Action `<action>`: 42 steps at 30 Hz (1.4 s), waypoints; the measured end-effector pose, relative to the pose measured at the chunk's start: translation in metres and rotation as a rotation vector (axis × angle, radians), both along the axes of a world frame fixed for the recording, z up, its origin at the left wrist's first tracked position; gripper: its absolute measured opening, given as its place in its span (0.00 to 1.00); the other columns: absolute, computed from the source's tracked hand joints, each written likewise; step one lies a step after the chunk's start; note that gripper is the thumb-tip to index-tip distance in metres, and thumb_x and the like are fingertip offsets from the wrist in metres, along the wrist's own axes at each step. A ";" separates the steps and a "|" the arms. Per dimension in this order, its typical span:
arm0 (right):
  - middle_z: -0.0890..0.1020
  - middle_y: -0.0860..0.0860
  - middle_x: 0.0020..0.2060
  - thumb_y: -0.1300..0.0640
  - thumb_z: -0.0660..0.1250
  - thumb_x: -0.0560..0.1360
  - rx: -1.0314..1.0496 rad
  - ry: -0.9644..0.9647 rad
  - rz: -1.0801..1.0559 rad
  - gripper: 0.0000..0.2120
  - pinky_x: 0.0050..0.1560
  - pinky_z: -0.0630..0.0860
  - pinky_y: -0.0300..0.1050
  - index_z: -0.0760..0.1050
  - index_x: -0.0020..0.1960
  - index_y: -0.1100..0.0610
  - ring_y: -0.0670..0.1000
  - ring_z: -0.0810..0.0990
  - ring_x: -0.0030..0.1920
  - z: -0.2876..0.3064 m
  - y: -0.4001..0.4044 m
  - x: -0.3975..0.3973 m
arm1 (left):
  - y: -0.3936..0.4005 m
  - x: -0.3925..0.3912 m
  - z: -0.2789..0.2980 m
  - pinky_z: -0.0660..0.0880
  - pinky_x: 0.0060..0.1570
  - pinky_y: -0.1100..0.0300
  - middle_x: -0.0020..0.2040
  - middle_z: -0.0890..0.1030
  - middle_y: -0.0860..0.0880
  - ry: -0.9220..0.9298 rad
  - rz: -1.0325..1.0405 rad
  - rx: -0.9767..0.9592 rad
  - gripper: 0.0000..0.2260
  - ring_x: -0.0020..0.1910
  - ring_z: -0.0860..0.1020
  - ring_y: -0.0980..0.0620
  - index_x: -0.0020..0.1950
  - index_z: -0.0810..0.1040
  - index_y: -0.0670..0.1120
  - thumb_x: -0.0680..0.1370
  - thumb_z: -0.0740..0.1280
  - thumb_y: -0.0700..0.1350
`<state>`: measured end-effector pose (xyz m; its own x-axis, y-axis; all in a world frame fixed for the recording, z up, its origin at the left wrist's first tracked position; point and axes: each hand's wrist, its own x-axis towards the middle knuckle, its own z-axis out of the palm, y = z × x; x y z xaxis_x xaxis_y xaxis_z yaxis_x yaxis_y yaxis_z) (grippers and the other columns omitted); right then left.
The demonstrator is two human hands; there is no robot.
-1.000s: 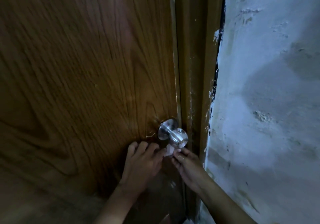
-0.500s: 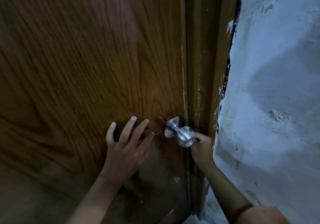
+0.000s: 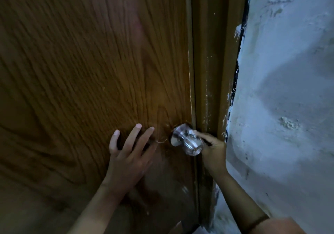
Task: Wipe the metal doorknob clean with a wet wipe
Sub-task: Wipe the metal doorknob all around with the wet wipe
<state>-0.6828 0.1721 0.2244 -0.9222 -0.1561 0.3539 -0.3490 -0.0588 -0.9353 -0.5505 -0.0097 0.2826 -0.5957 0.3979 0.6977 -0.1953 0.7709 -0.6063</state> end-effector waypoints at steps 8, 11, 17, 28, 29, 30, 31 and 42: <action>0.84 0.57 0.45 0.76 0.65 0.68 0.344 0.342 0.024 0.15 0.48 0.76 0.35 0.80 0.51 0.64 0.48 0.80 0.45 0.009 0.012 -0.004 | 0.002 0.003 0.001 0.56 0.63 0.39 0.65 0.69 0.49 -0.020 0.009 -0.018 0.08 0.65 0.66 0.46 0.53 0.75 0.53 0.76 0.61 0.50; 0.83 0.56 0.45 0.76 0.65 0.68 0.257 0.435 -0.056 0.15 0.48 0.75 0.33 0.79 0.51 0.65 0.50 0.80 0.45 0.019 0.012 -0.005 | 0.003 0.003 0.003 0.58 0.62 0.39 0.65 0.70 0.49 -0.013 0.003 -0.018 0.07 0.65 0.66 0.46 0.51 0.76 0.53 0.76 0.62 0.50; 0.83 0.63 0.41 0.78 0.65 0.64 0.526 0.468 0.105 0.17 0.44 0.79 0.49 0.79 0.50 0.66 0.58 0.82 0.42 0.017 0.017 -0.013 | 0.005 0.003 0.005 0.61 0.59 0.39 0.64 0.74 0.49 -0.008 0.018 -0.030 0.07 0.64 0.66 0.46 0.50 0.78 0.53 0.76 0.62 0.50; 0.86 0.53 0.37 0.74 0.61 0.70 -0.501 -0.794 0.495 0.13 0.41 0.81 0.35 0.79 0.47 0.63 0.49 0.84 0.41 0.006 -0.004 0.016 | 0.007 0.003 0.005 0.59 0.62 0.40 0.64 0.74 0.49 -0.025 0.034 -0.012 0.10 0.65 0.66 0.46 0.49 0.80 0.53 0.77 0.58 0.51; 0.86 0.55 0.37 0.73 0.61 0.68 -0.559 -0.846 0.537 0.12 0.42 0.81 0.37 0.81 0.44 0.63 0.50 0.85 0.41 0.006 -0.005 0.019 | 0.007 0.003 0.004 0.59 0.62 0.40 0.65 0.72 0.48 -0.025 0.038 -0.013 0.11 0.65 0.66 0.46 0.49 0.79 0.53 0.77 0.58 0.52; 0.86 0.56 0.38 0.72 0.62 0.68 -0.584 -0.875 0.571 0.12 0.43 0.81 0.38 0.82 0.41 0.63 0.51 0.85 0.42 0.007 -0.005 0.020 | 0.007 0.003 0.004 0.59 0.62 0.40 0.65 0.70 0.48 -0.028 0.044 -0.015 0.11 0.65 0.66 0.46 0.49 0.79 0.54 0.77 0.58 0.52; 0.86 0.57 0.39 0.72 0.62 0.69 -0.579 -0.885 0.588 0.12 0.42 0.82 0.38 0.83 0.39 0.62 0.51 0.85 0.43 0.007 -0.005 0.021 | 0.006 0.003 0.004 0.58 0.63 0.40 0.65 0.69 0.48 -0.033 0.047 -0.017 0.11 0.65 0.65 0.45 0.49 0.79 0.54 0.77 0.59 0.53; 0.82 0.48 0.41 0.65 0.59 0.76 -0.118 -0.227 0.254 0.14 0.43 0.76 0.35 0.78 0.42 0.51 0.41 0.80 0.40 0.041 0.010 0.010 | 0.016 -0.006 0.003 0.60 0.61 0.39 0.60 0.80 0.49 -0.060 0.024 0.018 0.11 0.65 0.66 0.47 0.49 0.80 0.53 0.73 0.61 0.53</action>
<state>-0.6724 0.1825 0.2658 -0.9162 -0.3611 0.1735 -0.0931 -0.2294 -0.9689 -0.5569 0.0065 0.2861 -0.6460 0.3705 0.6674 -0.1778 0.7772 -0.6036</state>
